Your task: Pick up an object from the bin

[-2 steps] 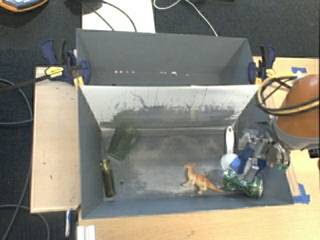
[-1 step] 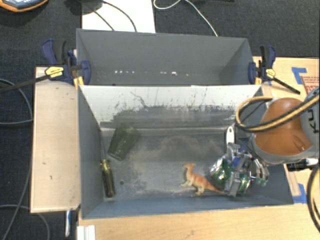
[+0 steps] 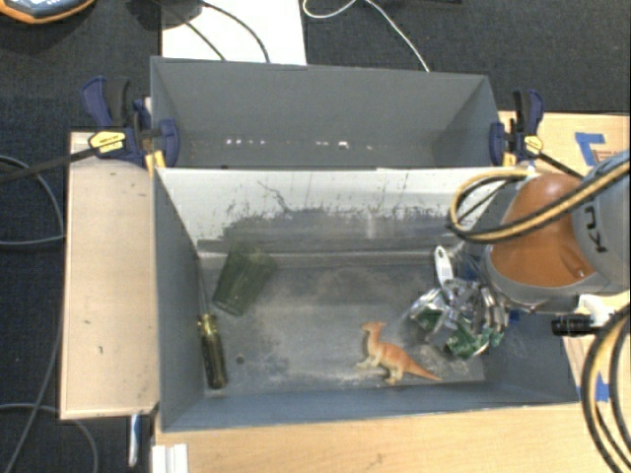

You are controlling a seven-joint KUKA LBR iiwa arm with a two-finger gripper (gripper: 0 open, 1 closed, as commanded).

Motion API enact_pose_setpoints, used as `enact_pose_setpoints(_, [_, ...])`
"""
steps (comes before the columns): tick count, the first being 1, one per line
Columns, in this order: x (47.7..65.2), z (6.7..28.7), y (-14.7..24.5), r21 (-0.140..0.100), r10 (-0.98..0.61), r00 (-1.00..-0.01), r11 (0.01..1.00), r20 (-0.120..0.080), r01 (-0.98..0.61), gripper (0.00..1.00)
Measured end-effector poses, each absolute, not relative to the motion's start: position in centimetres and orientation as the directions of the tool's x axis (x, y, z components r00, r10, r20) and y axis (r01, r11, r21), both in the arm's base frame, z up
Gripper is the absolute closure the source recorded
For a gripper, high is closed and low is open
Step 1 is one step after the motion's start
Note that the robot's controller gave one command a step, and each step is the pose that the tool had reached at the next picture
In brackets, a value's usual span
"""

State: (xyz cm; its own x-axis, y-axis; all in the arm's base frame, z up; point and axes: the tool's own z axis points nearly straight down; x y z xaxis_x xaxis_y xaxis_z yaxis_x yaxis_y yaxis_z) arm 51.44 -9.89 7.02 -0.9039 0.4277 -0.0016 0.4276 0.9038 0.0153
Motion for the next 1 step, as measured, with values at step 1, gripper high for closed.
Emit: enact_pose_setpoints(1, [51.44, 7.02, -9.88, 0.015, 0.427, -0.904, 0.904, -0.002, 0.427, 1.00])
